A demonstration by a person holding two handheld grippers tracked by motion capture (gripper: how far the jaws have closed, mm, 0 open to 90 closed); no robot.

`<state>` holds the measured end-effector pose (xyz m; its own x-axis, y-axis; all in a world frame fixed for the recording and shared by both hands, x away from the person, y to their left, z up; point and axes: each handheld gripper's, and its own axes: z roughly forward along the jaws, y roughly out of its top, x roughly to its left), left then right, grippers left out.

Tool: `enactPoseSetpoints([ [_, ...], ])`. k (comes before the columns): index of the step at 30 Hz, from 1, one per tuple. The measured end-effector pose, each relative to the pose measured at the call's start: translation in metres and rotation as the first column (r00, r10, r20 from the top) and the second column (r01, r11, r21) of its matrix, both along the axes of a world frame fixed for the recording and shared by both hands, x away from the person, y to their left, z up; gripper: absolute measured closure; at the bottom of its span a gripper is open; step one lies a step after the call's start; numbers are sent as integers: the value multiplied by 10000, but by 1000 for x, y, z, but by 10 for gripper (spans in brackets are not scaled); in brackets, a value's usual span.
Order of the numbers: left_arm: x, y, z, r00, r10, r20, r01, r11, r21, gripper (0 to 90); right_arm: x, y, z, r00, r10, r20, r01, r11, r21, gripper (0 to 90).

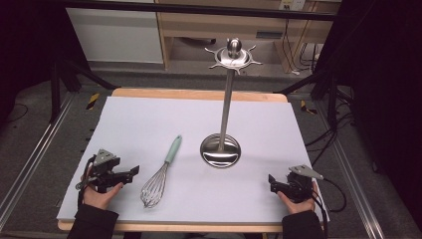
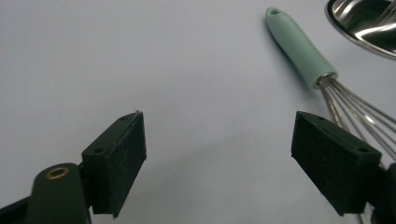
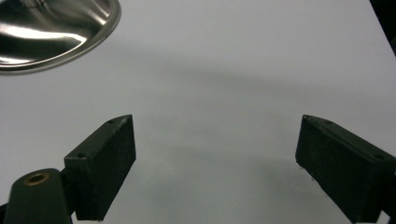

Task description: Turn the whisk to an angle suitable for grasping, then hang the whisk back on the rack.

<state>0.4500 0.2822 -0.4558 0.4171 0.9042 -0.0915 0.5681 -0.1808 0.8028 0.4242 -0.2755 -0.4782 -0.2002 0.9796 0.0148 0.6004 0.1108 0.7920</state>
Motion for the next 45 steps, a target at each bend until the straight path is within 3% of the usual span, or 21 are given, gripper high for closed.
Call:
enactPoseSetpoints([
  [8,-5,-6,11,9997,-78,238,86,9995,-305,206,-1,2,0,9999,75,96,-73,9997,-226,130],
  [19,-6,-21,19,9985,-480,271,485,9987,-157,211,-5,3,3,9993,68,366,-68,10000,6,146],
  [25,-4,-35,31,9966,-685,447,704,9966,-433,221,-7,3,4,9989,27,472,-31,10000,70,158],
  [32,-3,-51,43,9925,-1091,543,1104,9936,-223,223,-6,3,4,9986,126,520,-130,9999,77,159],
  [45,8,-66,48,9916,-1234,384,1238,9923,-86,229,-7,4,4,9978,87,657,-85,10000,-31,160],
])
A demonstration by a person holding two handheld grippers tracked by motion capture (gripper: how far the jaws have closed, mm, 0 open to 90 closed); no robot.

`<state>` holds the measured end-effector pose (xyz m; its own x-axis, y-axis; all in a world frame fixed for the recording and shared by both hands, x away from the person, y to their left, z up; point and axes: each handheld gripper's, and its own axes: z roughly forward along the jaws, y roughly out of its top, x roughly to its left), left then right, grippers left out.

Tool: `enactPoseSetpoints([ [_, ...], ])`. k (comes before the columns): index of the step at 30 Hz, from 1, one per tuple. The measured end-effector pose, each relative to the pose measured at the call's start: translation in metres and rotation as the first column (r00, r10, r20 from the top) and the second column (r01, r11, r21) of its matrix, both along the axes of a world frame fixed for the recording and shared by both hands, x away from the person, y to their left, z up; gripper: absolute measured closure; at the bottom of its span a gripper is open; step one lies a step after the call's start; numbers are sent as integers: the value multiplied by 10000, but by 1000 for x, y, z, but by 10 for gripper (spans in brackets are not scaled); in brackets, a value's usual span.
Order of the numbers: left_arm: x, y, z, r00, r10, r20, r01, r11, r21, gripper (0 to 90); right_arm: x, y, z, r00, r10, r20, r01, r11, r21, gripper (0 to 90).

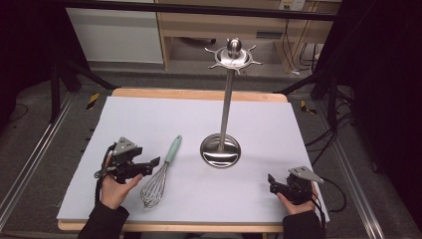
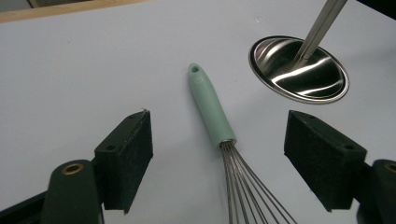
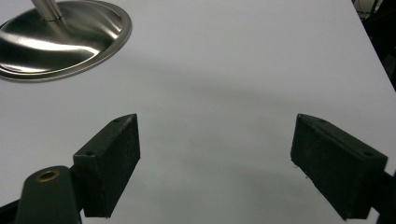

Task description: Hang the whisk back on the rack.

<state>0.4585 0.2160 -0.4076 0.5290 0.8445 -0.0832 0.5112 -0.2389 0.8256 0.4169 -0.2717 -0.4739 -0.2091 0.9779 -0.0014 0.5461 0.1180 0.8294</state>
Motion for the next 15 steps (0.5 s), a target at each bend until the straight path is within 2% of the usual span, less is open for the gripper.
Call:
enactPoseSetpoints([
  [8,10,-11,7,9996,-239,-132,242,9994,245,236,0,0,-1,10000,10,-38,-10,10000,-54,170],
  [10,14,-17,9,9987,-488,-169,494,9981,378,246,0,1,-1,10000,8,-62,-8,10000,-38,170],
  [15,20,-24,13,9987,-504,-78,507,9973,537,237,0,1,-1,10000,69,-26,-69,9999,-109,170],
])
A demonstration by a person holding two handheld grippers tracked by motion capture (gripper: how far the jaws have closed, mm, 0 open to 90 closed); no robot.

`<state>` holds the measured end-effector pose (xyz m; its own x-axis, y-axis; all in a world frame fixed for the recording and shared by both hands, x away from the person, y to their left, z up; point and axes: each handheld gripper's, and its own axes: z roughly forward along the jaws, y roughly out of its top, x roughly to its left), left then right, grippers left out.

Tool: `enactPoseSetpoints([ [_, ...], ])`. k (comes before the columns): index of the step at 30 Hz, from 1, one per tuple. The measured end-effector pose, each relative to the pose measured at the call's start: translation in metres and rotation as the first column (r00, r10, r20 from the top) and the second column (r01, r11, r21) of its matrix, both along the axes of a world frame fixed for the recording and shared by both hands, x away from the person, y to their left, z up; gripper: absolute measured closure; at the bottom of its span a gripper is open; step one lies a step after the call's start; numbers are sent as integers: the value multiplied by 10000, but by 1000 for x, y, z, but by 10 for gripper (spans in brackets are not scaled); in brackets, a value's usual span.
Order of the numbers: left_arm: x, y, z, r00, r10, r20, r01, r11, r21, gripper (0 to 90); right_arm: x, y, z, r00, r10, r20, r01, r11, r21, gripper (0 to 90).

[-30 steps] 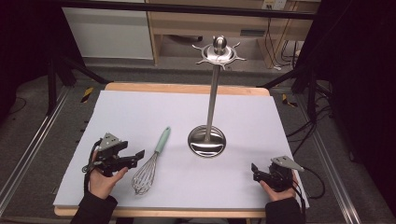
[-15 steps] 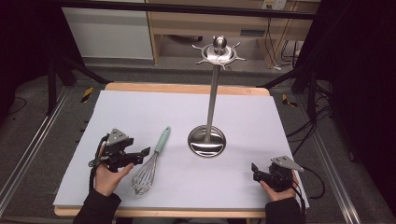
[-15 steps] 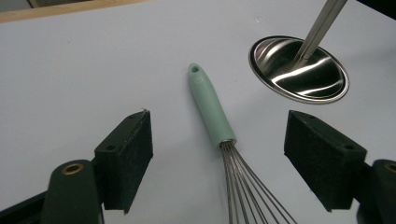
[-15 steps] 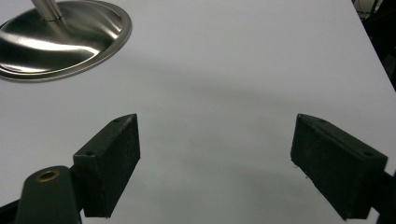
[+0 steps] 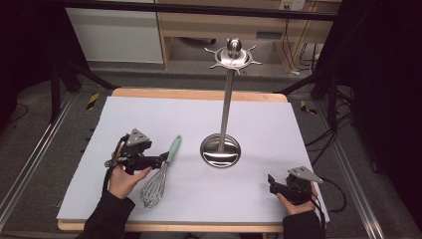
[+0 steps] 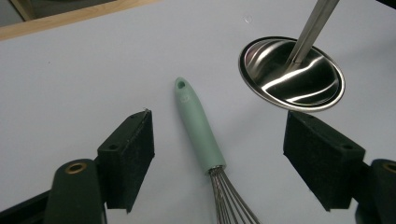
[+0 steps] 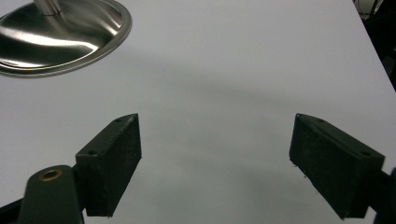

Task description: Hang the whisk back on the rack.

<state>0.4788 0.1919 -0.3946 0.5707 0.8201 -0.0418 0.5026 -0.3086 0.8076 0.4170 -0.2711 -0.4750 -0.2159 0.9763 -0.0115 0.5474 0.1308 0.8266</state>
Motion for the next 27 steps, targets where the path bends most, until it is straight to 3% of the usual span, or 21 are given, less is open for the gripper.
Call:
enactPoseSetpoints([
  [8,10,-10,6,9998,-198,0,198,9989,416,257,0,1,-1,10000,66,-45,-66,10000,-8,170],
  [13,14,-16,7,9988,-438,-205,447,9979,466,263,1,1,-1,9999,128,-71,-129,9999,-41,170],
  [17,18,-23,6,9973,-550,-482,591,9945,868,260,1,1,-1,9999,135,-58,-135,9999,-83,170],
  [20,22,-28,5,9955,-642,-702,742,9856,1519,253,1,1,-2,9998,166,-88,-167,9998,-118,170],
  [27,26,-31,0,9934,-423,-1064,611,9818,1797,250,1,2,-1,9998,199,-93,-200,9997,-129,170],
])
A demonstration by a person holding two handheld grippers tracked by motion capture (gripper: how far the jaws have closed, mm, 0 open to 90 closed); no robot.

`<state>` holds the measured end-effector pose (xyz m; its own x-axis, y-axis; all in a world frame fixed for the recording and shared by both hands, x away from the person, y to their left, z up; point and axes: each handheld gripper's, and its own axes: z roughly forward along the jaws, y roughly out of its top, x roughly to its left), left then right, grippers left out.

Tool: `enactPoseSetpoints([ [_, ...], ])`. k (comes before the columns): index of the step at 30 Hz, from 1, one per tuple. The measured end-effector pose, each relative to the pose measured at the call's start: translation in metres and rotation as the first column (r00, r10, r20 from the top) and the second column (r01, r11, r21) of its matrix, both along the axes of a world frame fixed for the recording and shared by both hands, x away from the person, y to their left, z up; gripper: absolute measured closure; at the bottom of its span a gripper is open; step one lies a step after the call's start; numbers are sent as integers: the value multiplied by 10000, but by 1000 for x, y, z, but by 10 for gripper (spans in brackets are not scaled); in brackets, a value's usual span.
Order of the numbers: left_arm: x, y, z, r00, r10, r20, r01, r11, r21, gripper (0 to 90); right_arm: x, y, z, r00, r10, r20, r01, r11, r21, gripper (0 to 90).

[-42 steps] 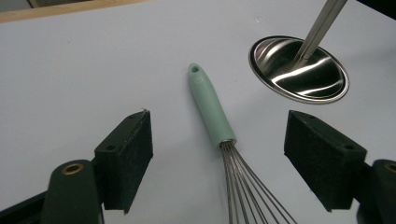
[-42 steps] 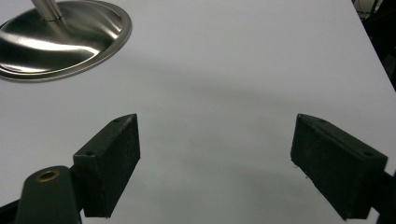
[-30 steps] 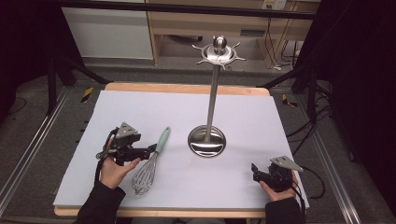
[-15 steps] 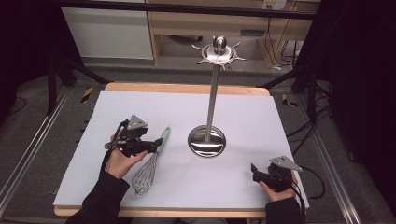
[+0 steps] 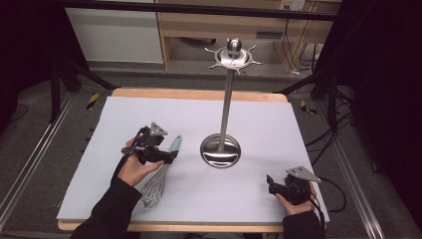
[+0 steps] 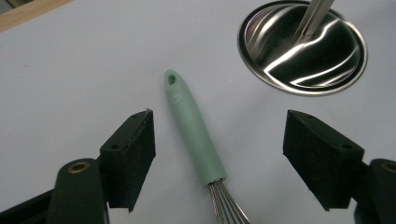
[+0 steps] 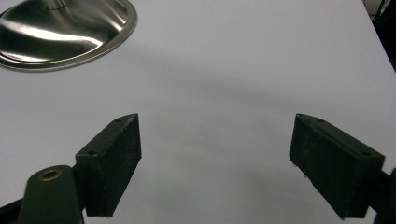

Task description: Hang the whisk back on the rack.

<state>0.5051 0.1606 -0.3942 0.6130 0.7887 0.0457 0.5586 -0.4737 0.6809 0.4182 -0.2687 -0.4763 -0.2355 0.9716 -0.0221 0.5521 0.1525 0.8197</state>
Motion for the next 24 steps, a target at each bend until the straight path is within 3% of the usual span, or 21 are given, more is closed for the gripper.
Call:
enactPoseSetpoints([
  [6,4,0,-4,9999,36,-102,-36,10000,1,261,0,1,-1,10000,44,-49,-44,10000,33,169],
  [17,12,-6,-19,9954,231,-926,-207,9994,269,291,0,1,-1,9999,104,-90,-104,9999,3,169],
  [24,14,-6,-28,9931,237,-1151,-182,9987,483,312,0,2,-1,9999,89,-116,-89,10000,-7,169],
])
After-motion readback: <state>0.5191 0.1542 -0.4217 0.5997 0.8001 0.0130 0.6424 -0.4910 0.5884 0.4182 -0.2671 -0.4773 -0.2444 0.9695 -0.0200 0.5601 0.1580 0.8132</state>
